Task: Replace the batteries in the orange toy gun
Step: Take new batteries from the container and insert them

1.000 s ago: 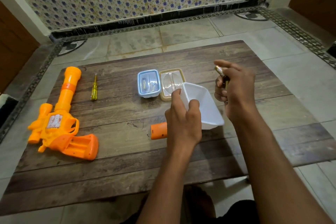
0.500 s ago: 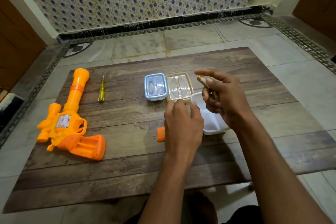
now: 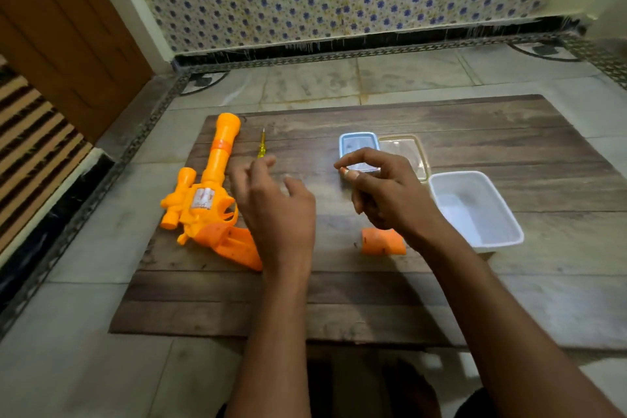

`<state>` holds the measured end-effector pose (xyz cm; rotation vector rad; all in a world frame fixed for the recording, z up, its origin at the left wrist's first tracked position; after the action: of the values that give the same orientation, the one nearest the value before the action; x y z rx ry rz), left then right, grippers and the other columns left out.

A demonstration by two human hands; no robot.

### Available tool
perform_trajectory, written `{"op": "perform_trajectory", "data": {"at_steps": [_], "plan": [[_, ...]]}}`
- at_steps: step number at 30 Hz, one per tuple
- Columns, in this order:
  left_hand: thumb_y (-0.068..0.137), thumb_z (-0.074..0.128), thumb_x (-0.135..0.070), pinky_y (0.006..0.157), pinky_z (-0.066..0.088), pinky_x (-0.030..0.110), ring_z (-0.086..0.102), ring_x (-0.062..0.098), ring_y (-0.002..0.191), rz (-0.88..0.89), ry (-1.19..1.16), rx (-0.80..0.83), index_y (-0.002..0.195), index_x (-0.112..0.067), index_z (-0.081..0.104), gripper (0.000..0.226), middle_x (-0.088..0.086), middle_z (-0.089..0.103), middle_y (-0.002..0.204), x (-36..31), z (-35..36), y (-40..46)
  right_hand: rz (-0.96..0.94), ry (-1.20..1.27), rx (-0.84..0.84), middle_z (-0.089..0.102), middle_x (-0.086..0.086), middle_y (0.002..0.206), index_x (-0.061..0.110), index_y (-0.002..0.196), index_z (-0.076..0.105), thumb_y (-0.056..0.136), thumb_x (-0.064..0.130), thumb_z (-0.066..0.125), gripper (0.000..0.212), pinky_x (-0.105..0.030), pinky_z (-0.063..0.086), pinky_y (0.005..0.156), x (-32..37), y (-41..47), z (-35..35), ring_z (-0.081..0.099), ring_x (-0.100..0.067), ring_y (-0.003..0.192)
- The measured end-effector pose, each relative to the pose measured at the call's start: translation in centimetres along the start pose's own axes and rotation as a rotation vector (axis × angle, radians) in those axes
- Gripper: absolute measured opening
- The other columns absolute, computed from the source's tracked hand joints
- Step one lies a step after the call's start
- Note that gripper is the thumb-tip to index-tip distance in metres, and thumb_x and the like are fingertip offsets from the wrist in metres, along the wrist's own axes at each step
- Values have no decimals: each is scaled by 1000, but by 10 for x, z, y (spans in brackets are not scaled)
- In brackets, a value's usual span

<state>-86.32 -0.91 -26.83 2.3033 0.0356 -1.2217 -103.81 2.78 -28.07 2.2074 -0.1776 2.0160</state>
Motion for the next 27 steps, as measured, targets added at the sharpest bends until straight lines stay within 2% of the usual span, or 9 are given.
{"op": "perform_trajectory", "data": {"at_steps": [4, 7, 10, 13, 16, 19, 22, 25, 27], "plan": [[76, 67, -10, 107, 37, 47, 47, 44, 126, -200, 252, -59, 122, -14, 67, 46, 17, 49, 140, 28, -27, 11, -47, -190, 88, 62, -5, 56, 19, 111, 69, 105, 17, 55, 15, -24, 37, 43, -4, -1, 28, 43, -5, 40], [75, 71, -15, 106, 39, 56, 41, 50, 129, -370, 351, 15, 124, -16, 58, 50, 19, 36, 149, 57, -37, 15, -84, -293, 127, 66, -4, 59, 20, 115, 70, 105, 19, 55, 18, -11, 38, 48, -6, -3, 44, 53, -2, 45], [78, 77, -18, 103, 47, 58, 42, 51, 125, -474, 326, 58, 124, -10, 50, 54, 20, 34, 147, 79, -47, 18, -135, -371, 147, 68, -4, 60, 16, 121, 71, 105, 18, 57, 22, -8, 40, 53, -3, -2, 61, 57, -1, 49], [77, 83, -24, 92, 54, 55, 48, 51, 119, -542, 255, 57, 131, -13, 41, 69, 20, 32, 144, 88, -50, 20, -169, -435, 157, 72, -3, 61, 16, 122, 72, 104, 23, 59, 24, -18, 49, 64, -6, -1, 76, 63, -4, 57], [68, 92, -26, 92, 55, 50, 54, 51, 120, -624, 162, 24, 132, -15, 36, 85, 22, 40, 143, 95, -54, 23, -172, -501, 192, 73, 1, 63, 16, 120, 74, 103, 27, 60, 25, -27, 53, 74, -11, 0, 90, 66, -7, 64], [68, 95, -24, 82, 47, 43, 57, 43, 123, -647, 93, 43, 133, -14, 33, 90, 18, 56, 135, 97, -53, 24, -185, -523, 241, 72, 6, 67, 16, 119, 75, 103, 27, 61, 25, -25, 52, 76, -15, -1, 101, 62, -2, 64], [68, 97, -26, 77, 43, 36, 62, 38, 117, -687, 41, 55, 132, -11, 33, 92, 16, 61, 128, 92, -55, 22, -201, -531, 236, 68, 8, 77, 14, 123, 75, 103, 26, 62, 27, -26, 52, 82, -13, -1, 104, 60, -4, 74], [66, 99, -29, 78, 43, 36, 62, 38, 118, -717, -11, 51, 132, -9, 34, 95, 17, 62, 130, 88, -57, 22, -228, -545, 218, 78, -4, 90, 13, 122, 76, 100, 21, 65, 25, -11, 43, 71, -7, -2, 102, 58, -1, 71], [65, 99, -29, 79, 44, 36, 60, 35, 112, -745, -60, 41, 133, -8, 33, 97, 14, 59, 124, 88, -56, 22, -263, -580, 194, 80, -5, 94, 13, 119, 78, 99, 20, 66, 24, -8, 40, 68, -3, -2, 100, 59, -2, 73]]}}
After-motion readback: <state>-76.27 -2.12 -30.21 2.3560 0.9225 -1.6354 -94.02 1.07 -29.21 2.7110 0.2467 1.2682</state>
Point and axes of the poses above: each hand's wrist, its own y-axis towards the middle knuckle, its own z-axis out of the palm, x = y × z, the point moved 6 cm from there along y, towards the middle knuckle
